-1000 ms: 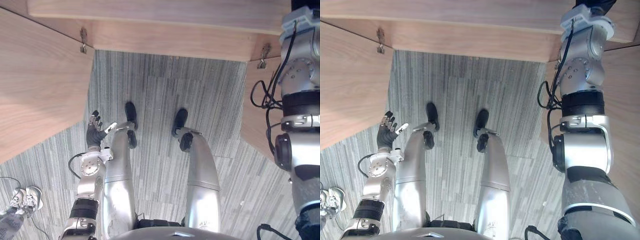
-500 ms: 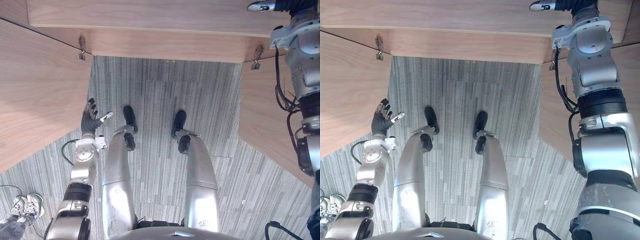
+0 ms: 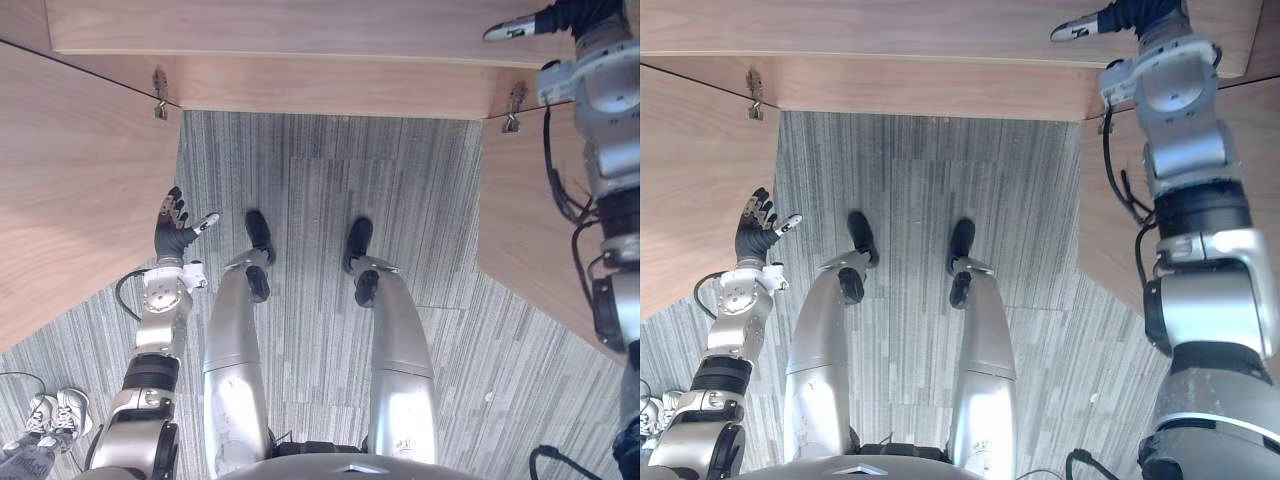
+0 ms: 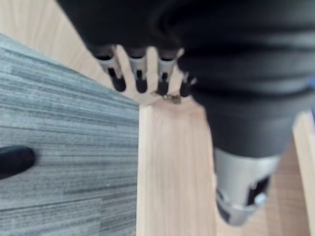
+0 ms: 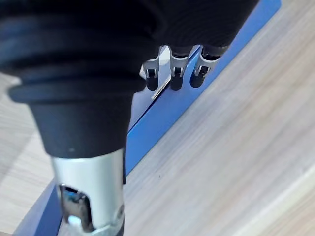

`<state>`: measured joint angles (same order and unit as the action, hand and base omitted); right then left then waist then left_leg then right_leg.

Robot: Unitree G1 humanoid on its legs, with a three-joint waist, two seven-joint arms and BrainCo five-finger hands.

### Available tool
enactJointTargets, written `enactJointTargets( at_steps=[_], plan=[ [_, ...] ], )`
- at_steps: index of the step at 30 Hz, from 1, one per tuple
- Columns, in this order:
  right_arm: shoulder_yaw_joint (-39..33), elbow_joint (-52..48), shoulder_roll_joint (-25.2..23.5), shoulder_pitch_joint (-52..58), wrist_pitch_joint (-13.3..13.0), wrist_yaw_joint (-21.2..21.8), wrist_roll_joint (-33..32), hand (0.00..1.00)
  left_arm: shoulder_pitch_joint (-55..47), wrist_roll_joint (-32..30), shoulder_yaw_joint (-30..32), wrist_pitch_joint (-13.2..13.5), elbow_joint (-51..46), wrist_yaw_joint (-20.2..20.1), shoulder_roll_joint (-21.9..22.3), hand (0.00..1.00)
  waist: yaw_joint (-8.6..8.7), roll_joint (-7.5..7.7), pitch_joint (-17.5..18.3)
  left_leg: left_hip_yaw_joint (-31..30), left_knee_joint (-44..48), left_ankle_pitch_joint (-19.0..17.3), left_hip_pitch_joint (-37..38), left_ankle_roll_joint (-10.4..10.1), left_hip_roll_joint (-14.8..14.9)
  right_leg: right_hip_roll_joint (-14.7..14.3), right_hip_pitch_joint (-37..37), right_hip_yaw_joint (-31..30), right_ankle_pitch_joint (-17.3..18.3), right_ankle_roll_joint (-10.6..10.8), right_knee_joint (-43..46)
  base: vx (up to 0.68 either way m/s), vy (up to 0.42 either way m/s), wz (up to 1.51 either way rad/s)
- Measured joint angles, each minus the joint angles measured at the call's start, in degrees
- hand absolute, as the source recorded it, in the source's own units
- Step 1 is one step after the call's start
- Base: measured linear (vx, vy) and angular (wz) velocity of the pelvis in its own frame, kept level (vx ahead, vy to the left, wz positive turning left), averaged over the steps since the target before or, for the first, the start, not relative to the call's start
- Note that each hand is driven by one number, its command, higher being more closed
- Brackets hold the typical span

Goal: Walk over to the cabinet, pick up the folder, carry it to the office cabinet, place the folder inside the office cabinet, then close the office cabinet door

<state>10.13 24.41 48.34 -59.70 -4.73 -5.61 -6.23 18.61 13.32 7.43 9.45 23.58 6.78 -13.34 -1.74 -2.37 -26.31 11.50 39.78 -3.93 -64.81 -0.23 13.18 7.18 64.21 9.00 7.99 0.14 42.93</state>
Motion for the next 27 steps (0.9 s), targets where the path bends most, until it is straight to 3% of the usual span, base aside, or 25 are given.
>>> enactJointTargets(
  at_steps=[5,9,21,25,27],
  plan=[
    [-12.66,-8.62,-10.50,9.34,-0.72,-8.07,0.12,0.00,-0.18,-1.22,1.50,-0.02,-0.64,0.77,3.05,0.00,0.22,0.01,0.00,0.02,0.13,0.00,-0.04,0.00,0.10,-0.22,0.26,-0.22,0.00,-0.01,0.10,0.00,0.000,0.00],
    [-16.54,-12.48,-16.94,10.07,-1.36,-13.71,0.24,0.00,-0.28,-2.79,1.38,-0.04,-2.27,2.07,5.47,0.00,0.33,0.03,-0.01,0.60,1.02,-0.11,-0.55,-0.03,0.44,-0.42,1.53,-1.06,0.02,-0.07,1.23,-0.01,-0.018,-0.06],
    [-19.16,-21.03,-30.70,19.68,-2.77,-18.92,2.19,0.00,-0.68,-4.56,1.22,-0.04,-4.55,4.21,8.02,0.00,0.14,0.03,-0.02,0.69,3.22,-0.88,-1.10,0.19,1.56,-1.17,2.15,-1.76,0.37,0.14,2.94,-0.02,-0.015,-0.04],
    [-15.19,-26.13,-36.39,30.19,-4.13,-18.69,4.53,0.00,-2.84,-6.92,0.85,-0.51,-4.40,4.36,9.94,0.00,0.54,0.12,0.03,0.70,3.48,-2.04,2.46,0.05,1.77,-1.36,-1.57,-1.69,0.96,0.28,2.68,0.00,0.000,0.00],
    [-12.34,-26.99,-38.42,35.17,-4.66,-18.41,5.03,0.00,-4.47,-7.54,-0.19,-0.66,-4.29,4.34,10.69,0.00,0.89,0.91,1.01,0.98,3.28,-3.22,5.20,0.03,1.77,-1.37,-4.17,-1.83,1.66,0.21,2.40,0.01,-0.026,-0.04]
  ],
)
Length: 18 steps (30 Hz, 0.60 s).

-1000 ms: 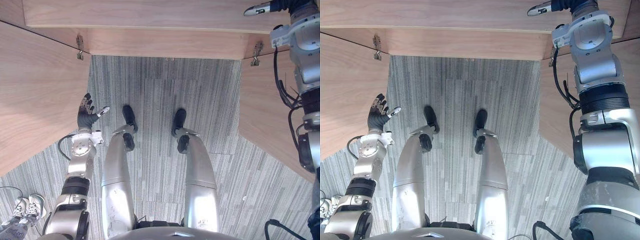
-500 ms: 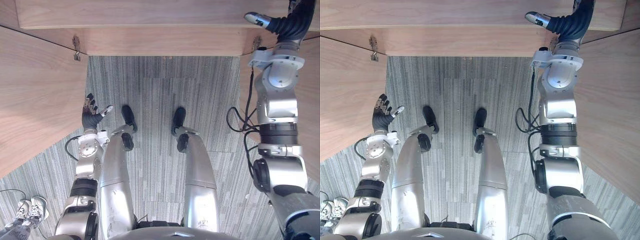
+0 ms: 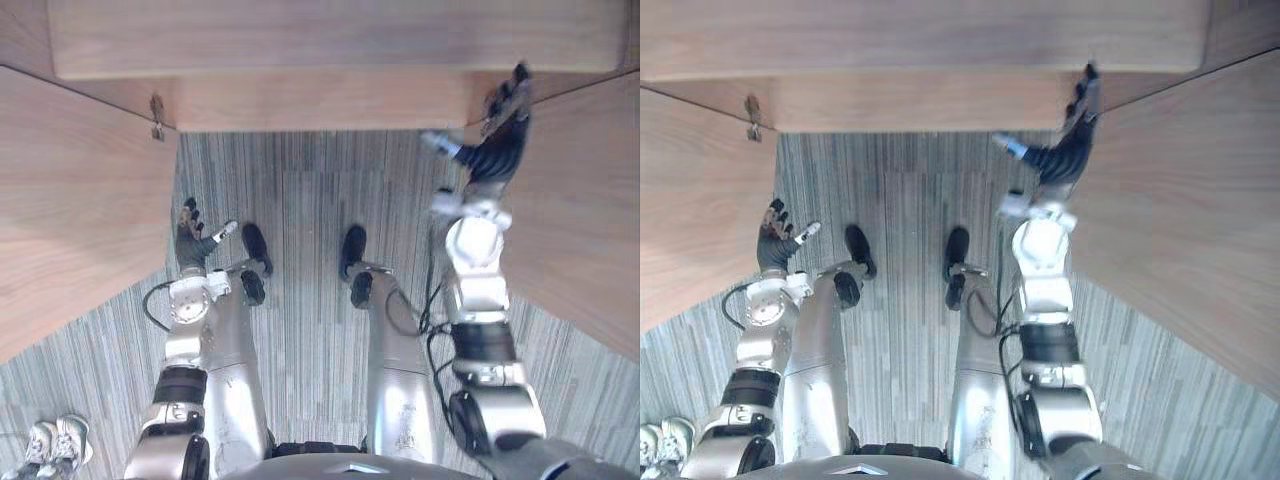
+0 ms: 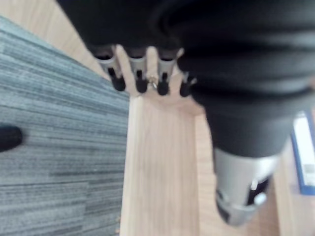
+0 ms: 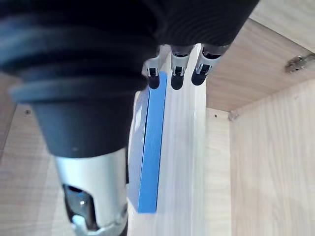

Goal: Walk over to the cabinet, pick up the folder, carry it to the office cabinet, place the folder inside the office cabinet, then close the office cabinet door

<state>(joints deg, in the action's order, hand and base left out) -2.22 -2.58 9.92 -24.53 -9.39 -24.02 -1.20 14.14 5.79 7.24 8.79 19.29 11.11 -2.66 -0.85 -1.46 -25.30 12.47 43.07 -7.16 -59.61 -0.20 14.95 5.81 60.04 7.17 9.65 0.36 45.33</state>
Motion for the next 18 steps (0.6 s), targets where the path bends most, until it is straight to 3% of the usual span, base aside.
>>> enactJointTargets(
  at_steps=[2,6,13,18],
  plan=[
    [4.03,-1.68,-1.77,7.69,-1.01,1.66,1.99,0.00,-2.51,-1.67,-1.58,-0.08,1.37,-0.15,0.46,0.00,0.58,1.36,2.77,0.02,-0.83,-0.82,3.07,-0.22,0.08,-0.12,-3.40,0.47,0.48,-0.07,-1.56,0.05,-0.018,-0.04],
    [6.58,-3.40,-3.50,19.64,-1.95,5.18,3.97,0.00,-6.30,-2.74,-4.90,-0.66,4.13,-0.25,0.97,0.00,1.43,2.68,5.47,0.32,-2.58,-2.26,11.08,-0.45,0.04,-0.29,-12.46,1.30,0.88,0.77,-5.28,0.12,0.012,0.00],
    [7.54,-2.54,-4.91,35.08,-2.06,9.18,7.06,0.00,-13.08,-4.54,-7.38,-0.91,5.02,-0.17,0.85,0.00,1.66,3.10,9.63,2.46,-4.70,-5.76,25.18,-0.82,-0.08,-0.50,-26.81,0.86,1.93,1.98,-10.33,0.13,0.043,-0.07],
    [7.69,7.13,-6.21,39.26,-1.84,11.15,10.98,0.00,-16.84,-4.92,-8.95,-0.85,8.64,-0.13,-0.32,0.00,1.74,4.30,13.89,4.86,-11.48,-5.15,34.84,-1.38,-1.59,-0.54,-34.90,-0.41,0.83,2.68,-16.72,0.13,0.023,-0.11]
  ],
)
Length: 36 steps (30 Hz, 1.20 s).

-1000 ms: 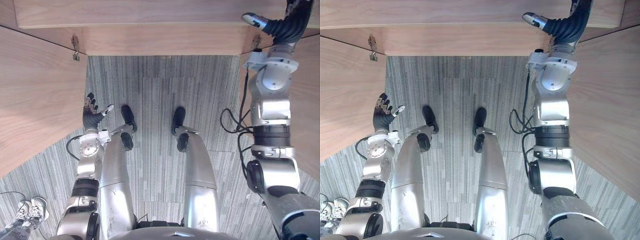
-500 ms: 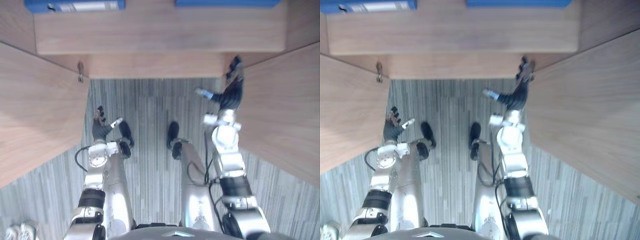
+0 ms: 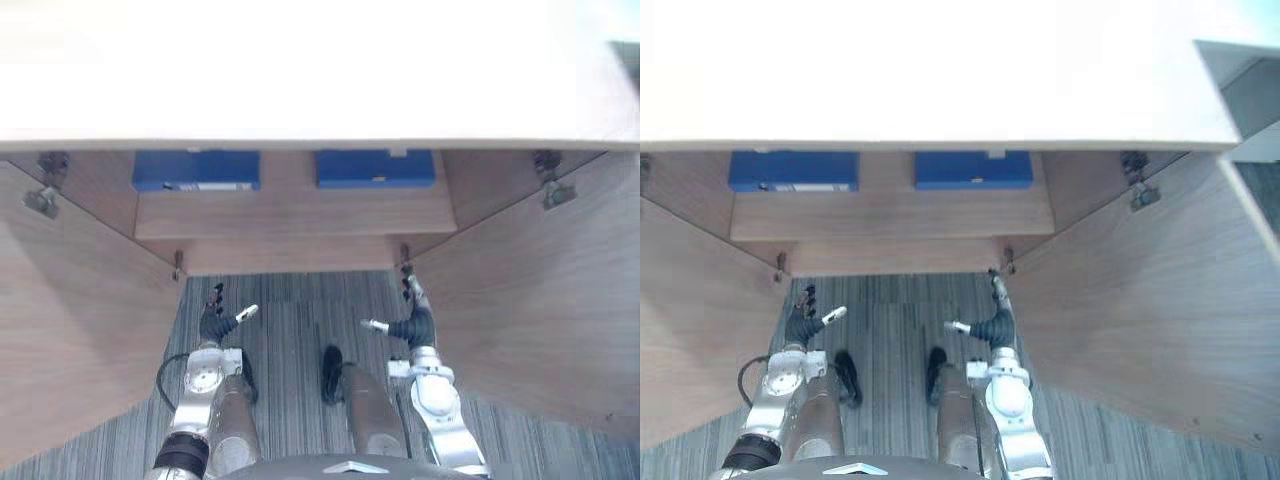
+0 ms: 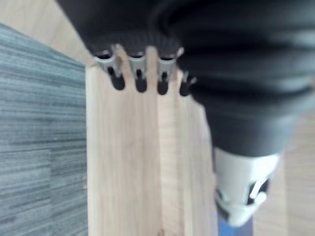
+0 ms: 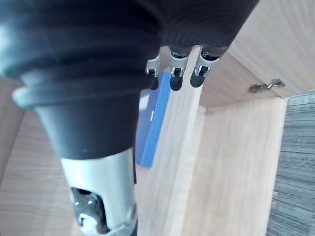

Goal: Walk over to the cabinet, pick up the folder, carry it to the office cabinet, place the folder inside the office cabinet, then close the office cabinet door

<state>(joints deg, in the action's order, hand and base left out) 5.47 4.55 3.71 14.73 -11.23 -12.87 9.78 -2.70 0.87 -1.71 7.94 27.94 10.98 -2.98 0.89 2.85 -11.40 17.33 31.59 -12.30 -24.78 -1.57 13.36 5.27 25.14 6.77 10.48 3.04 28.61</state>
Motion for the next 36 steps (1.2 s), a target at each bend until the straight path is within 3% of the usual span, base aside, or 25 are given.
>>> enactJointTargets(
  at_steps=[3,5,10,14,21,25,29,36],
  plan=[
    [0.00,12.58,-0.29,-1.04,0.20,0.42,1.04,0.00,-1.35,-1.34,-0.72,0.11,6.16,-0.06,-0.27,0.00,0.85,-0.29,3.52,0.25,-7.54,2.54,4.88,-0.66,-1.84,-0.61,-5.59,0.02,-3.58,0.39,-9.12,0.11,0.010,-0.03],
    [-0.19,22.31,-0.13,-4.11,0.46,1.65,1.09,0.00,-1.33,-2.46,-0.68,0.04,10.27,-0.10,-0.63,0.00,1.41,-0.37,4.22,0.82,-13.97,5.90,8.57,-0.84,-3.53,-0.84,-9.90,-0.15,-7.78,0.73,-17.26,0.14,0.011,-0.08],
    [-1.11,31.67,-0.04,-6.62,1.02,2.47,0.93,0.00,-1.45,-4.42,-0.62,0.03,14.93,-0.18,-1.25,0.00,1.35,-1.05,4.75,0.98,-21.44,8.93,15.04,-1.12,-6.00,-1.00,-17.68,-1.33,-13.11,1.17,-27.80,0.07,0.003,-0.10],
    [-2.84,38.81,0.23,-7.80,2.12,2.34,0.81,0.00,-1.37,-5.59,-0.57,0.01,18.02,-0.16,-1.49,0.00,1.59,-1.77,6.06,-0.01,-25.07,10.95,16.98,-0.82,-7.55,-0.36,-19.11,-1.26,-14.32,1.35,-29.67,-0.05,0.022,0.08],
    [-8.07,46.67,-0.54,-9.01,4.23,1.51,-1.70,0.00,-1.99,-5.67,0.84,-0.75,25.12,-0.08,-1.45,0.00,1.52,-0.85,7.64,-3.54,-36.37,15.72,22.14,-0.35,-11.16,0.58,-19.22,-2.17,-14.66,1.84,-31.56,-0.10,0.036,-0.06],
    [-11.41,49.25,-1.48,-9.34,5.05,1.34,-3.48,0.00,-2.67,-5.99,1.70,-1.67,28.23,-0.13,-1.33,0.00,1.66,0.16,8.83,-3.43,-36.48,15.73,23.09,-0.29,-11.87,1.04,-20.34,-2.93,-14.91,2.25,-32.31,-0.03,0.040,-0.07],
    [-14.91,51.71,-1.59,-10.02,6.48,1.26,-4.79,0.00,-2.59,-6.24,2.17,-2.20,29.46,-0.15,-1.27,0.00,2.00,0.04,9.77,-3.54,-36.52,15.15,24.86,0.48,-12.65,1.77,-22.42,-2.97,-15.02,2.56,-32.72,0.02,0.038,0.03],
    [-19.71,54.93,-2.14,-11.10,6.81,1.13,-6.78,0.00,-2.45,-6.28,2.85,-2.45,31.26,-0.13,-1.11,0.00,2.43,-0.16,9.81,-4.77,-36.52,14.67,26.38,0.76,-13.44,2.35,-25.15,-2.27,-14.86,2.95,-33.19,0.04,0.007,0.07]
  ],
)
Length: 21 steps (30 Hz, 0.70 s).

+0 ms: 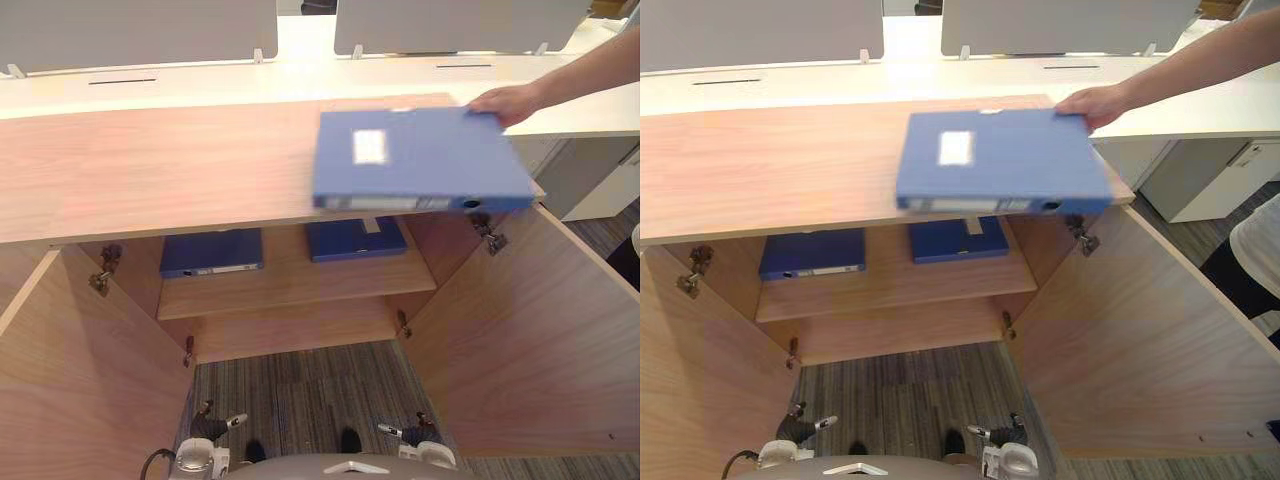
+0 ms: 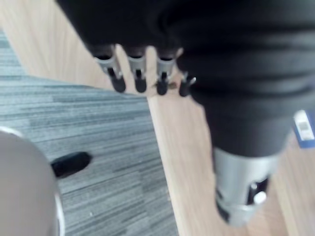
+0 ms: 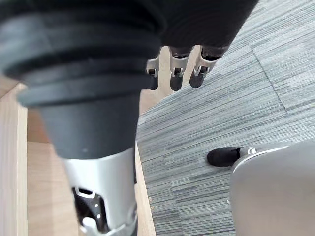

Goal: Walk over to the cabinet, pick up the folder, carry it to the office cabinet, place the folder inside the office cabinet, then close the office cabinet door

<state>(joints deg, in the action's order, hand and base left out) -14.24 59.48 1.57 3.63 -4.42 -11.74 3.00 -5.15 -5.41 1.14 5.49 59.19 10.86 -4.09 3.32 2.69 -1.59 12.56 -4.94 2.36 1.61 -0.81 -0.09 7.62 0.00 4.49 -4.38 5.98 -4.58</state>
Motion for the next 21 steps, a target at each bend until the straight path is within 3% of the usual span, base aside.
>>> enactJointTargets(
  at_steps=[13,21],
  plan=[
    [-0.48,0.16,-0.06,-0.23,0.67,-1.07,-0.40,0.00,0.28,-0.36,-1.36,0.22,-0.40,0.51,0.15,0.00,0.02,-0.09,-0.01,-1.18,-0.03,-0.52,1.61,0.10,-0.12,0.09,-2.07,1.27,1.19,-0.13,0.00,-0.01,-0.016,0.05],
    [0.05,0.13,0.03,-0.20,0.67,-1.42,-0.31,0.00,-0.40,-0.27,-3.55,0.96,-6.75,1.55,0.03,0.00,-0.03,-0.26,-0.06,-1.97,-0.03,-0.57,2.12,0.08,-0.11,0.11,-3.13,2.42,1.64,-0.21,0.01,-0.01,-0.013,0.05]
  ],
)
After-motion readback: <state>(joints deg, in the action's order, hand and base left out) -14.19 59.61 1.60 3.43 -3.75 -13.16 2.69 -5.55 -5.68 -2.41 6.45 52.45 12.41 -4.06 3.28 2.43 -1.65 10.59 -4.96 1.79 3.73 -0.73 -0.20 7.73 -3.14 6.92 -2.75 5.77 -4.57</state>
